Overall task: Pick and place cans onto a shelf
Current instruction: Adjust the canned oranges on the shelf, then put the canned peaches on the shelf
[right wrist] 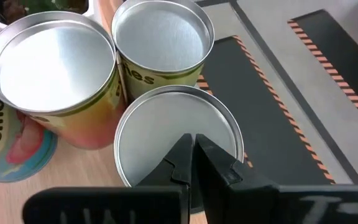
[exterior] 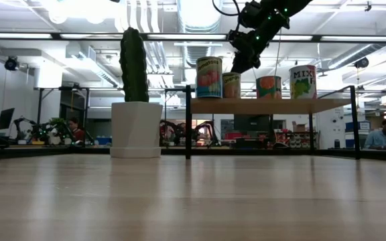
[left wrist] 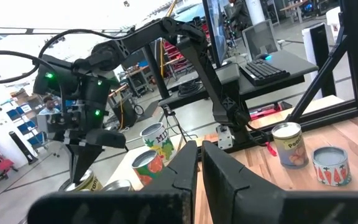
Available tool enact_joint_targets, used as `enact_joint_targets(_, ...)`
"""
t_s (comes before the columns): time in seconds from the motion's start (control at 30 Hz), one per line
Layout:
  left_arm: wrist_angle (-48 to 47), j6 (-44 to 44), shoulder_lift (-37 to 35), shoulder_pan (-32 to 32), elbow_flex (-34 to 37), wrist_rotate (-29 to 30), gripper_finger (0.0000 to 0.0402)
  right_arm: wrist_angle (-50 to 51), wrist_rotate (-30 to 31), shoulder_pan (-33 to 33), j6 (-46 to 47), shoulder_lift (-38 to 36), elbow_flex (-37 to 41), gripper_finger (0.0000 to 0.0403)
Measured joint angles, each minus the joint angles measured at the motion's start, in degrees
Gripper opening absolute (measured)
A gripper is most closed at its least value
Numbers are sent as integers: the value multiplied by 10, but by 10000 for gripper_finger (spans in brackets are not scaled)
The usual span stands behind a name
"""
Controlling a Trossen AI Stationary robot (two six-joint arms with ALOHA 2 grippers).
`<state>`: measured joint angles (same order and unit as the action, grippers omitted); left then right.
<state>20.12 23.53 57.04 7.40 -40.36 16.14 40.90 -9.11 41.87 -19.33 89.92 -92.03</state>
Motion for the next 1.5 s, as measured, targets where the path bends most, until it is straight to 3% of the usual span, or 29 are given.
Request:
enact_joint_targets(0.87,2,0,0,0,0,0,6,65,1,-41,12,-8,-6,9)
enact_joint_targets(1.5,0,0,0,0,0,0,6,59,2,-42,17,-36,-2,9)
